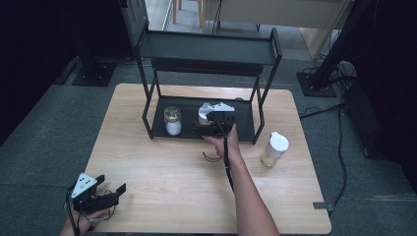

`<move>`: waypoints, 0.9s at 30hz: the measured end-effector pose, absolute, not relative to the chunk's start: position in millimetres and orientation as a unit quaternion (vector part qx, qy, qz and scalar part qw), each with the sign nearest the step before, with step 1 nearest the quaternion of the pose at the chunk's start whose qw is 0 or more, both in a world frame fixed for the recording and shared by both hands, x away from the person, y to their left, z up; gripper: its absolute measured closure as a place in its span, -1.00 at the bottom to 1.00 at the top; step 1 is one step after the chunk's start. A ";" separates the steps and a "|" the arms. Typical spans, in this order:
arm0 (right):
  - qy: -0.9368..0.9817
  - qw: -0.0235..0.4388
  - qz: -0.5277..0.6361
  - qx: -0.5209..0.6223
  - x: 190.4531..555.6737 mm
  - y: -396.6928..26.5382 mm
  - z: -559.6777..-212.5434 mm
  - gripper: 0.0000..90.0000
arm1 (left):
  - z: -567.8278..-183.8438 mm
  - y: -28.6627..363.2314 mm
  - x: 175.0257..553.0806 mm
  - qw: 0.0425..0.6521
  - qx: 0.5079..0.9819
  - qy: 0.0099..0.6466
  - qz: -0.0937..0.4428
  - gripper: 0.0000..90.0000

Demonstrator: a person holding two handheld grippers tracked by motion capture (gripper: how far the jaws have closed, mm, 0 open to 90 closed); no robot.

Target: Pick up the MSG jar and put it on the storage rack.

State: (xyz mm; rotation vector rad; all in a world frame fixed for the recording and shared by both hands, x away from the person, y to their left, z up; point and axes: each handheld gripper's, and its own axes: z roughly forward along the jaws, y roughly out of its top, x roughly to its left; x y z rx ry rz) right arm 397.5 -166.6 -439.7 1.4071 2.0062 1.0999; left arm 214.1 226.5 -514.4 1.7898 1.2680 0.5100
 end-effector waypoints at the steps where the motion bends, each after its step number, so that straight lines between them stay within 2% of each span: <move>1: 0.727 0.223 0.402 0.510 395.9 -167.4 -439.8 -1.00 | -514.4 226.5 214.1 0.430 0.717 0.508 0.204 -0.80; 27: 0.729 0.215 0.407 0.506 362.7 -186.0 -447.0 -1.00 | -514.6 225.2 214.6 0.424 0.722 0.506 0.207 -0.80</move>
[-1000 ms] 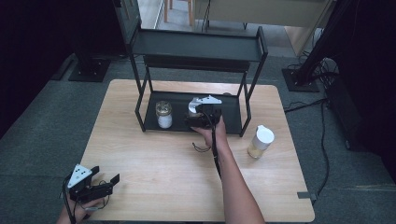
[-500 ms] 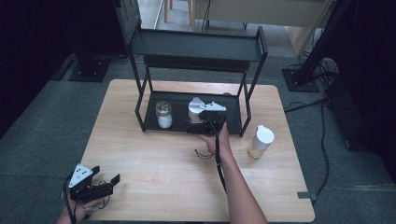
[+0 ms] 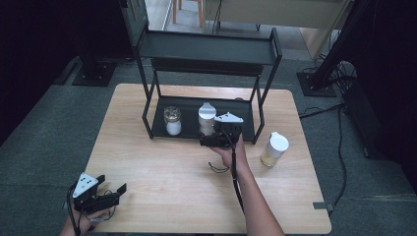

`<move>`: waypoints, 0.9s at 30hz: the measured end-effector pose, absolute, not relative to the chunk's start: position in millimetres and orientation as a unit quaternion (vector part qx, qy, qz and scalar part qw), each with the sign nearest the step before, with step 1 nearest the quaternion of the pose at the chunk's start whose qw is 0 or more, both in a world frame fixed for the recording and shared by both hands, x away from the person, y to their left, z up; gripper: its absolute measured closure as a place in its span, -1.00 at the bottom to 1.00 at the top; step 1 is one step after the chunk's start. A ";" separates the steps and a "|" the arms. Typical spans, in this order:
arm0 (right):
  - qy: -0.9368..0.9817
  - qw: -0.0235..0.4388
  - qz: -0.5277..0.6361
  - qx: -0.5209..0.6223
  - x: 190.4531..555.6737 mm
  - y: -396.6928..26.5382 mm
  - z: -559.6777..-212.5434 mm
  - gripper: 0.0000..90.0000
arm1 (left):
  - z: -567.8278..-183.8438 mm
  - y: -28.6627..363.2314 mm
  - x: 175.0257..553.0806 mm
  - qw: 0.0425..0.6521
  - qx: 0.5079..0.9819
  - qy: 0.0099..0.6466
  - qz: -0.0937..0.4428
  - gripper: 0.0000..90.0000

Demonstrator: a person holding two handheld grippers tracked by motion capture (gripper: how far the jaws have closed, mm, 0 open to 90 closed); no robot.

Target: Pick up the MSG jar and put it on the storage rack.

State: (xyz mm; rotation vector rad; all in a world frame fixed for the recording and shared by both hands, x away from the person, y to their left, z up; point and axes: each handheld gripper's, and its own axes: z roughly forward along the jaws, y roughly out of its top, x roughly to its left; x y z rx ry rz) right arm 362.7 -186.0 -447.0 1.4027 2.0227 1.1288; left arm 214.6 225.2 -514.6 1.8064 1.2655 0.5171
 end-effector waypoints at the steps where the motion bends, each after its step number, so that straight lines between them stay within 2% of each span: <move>1: 0.729 0.215 0.409 0.506 361.3 -186.6 -447.3 -1.00 | -514.6 225.2 214.6 0.424 0.722 0.506 0.207 -0.80; 27: 0.727 0.218 0.415 0.502 324.5 -203.0 -458.3 -1.00 | -515.0 224.5 215.0 0.422 0.723 0.505 0.209 -0.80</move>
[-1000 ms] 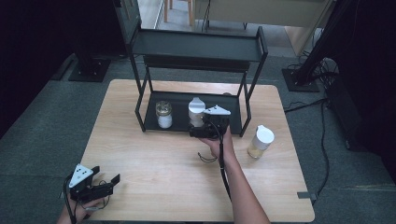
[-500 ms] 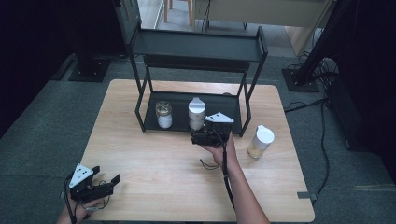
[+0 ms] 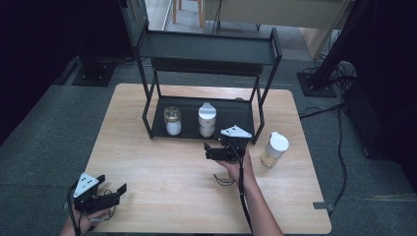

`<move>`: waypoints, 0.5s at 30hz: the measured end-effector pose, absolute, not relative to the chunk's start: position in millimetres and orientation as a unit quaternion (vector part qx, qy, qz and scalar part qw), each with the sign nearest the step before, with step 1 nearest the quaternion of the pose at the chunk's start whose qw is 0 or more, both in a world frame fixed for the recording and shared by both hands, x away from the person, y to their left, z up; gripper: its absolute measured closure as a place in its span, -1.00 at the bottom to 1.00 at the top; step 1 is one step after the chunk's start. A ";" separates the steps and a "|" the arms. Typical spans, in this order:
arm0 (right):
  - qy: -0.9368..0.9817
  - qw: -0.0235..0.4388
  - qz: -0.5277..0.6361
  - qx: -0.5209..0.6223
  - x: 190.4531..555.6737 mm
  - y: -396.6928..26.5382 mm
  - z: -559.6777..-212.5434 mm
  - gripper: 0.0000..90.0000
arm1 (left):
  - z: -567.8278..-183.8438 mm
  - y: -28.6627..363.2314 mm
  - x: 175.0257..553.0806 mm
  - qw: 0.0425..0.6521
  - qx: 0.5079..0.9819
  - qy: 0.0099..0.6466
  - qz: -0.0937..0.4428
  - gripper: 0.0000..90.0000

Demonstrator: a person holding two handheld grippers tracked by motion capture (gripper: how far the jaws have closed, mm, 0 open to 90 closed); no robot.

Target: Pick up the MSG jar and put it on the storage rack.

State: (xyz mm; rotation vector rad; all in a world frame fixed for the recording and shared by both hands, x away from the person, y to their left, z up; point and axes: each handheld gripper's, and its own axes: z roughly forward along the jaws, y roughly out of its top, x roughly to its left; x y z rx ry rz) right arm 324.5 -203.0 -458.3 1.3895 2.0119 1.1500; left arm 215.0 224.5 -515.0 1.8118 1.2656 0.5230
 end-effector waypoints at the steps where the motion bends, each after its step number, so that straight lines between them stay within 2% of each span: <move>1: 0.727 0.218 0.415 0.502 324.5 -203.0 -458.3 -1.00 | -515.0 224.5 214.9 0.422 0.723 0.506 0.209 -0.80; 15: 0.733 0.215 0.414 0.495 306.3 -209.7 -465.3 -1.00 | -515.1 223.9 215.1 0.418 0.725 0.505 0.211 -0.80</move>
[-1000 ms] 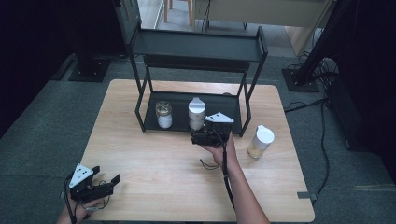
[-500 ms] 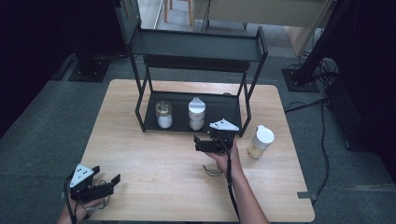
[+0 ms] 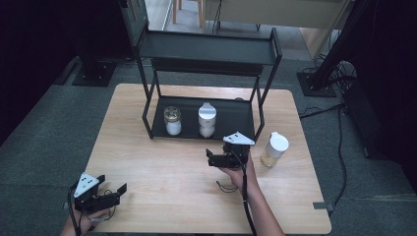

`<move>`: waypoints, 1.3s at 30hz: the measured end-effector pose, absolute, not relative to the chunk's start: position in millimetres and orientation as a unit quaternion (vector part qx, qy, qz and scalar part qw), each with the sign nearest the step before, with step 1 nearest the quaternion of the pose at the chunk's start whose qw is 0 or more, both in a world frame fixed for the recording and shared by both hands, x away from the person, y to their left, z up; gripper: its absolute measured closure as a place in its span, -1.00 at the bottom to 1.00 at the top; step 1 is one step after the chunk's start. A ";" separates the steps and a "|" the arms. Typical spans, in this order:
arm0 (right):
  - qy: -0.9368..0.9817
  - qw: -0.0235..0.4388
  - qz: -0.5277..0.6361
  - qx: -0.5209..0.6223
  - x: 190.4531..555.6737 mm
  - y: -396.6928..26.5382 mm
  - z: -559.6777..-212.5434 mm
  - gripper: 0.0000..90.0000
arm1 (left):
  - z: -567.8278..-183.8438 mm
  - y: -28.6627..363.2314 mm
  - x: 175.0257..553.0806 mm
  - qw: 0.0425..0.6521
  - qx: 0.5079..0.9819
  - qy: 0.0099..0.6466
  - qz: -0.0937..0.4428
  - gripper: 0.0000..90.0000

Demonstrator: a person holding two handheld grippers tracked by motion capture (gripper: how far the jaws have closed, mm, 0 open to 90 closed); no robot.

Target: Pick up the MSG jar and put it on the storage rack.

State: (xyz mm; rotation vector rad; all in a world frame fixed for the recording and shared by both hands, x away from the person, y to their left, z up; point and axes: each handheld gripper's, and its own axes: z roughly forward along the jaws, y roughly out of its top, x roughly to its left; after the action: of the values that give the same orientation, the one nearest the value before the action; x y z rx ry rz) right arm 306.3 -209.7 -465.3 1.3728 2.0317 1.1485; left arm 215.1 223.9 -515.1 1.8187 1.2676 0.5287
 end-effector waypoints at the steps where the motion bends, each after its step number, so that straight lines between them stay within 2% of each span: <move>1: 0.731 0.216 0.415 0.497 304.2 -211.7 -467.5 -1.00 | -515.1 223.8 215.0 0.418 0.725 0.505 0.211 -0.80; 39: 0.720 0.232 0.422 0.499 263.7 -252.9 -487.4 -1.00 | -515.1 223.3 214.9 0.414 0.724 0.508 0.214 -0.80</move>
State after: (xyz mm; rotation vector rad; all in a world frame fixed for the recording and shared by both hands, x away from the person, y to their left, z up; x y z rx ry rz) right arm 263.7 -252.9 -487.4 1.3726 1.9804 1.1591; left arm 214.9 223.3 -515.1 1.8201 1.2778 0.5388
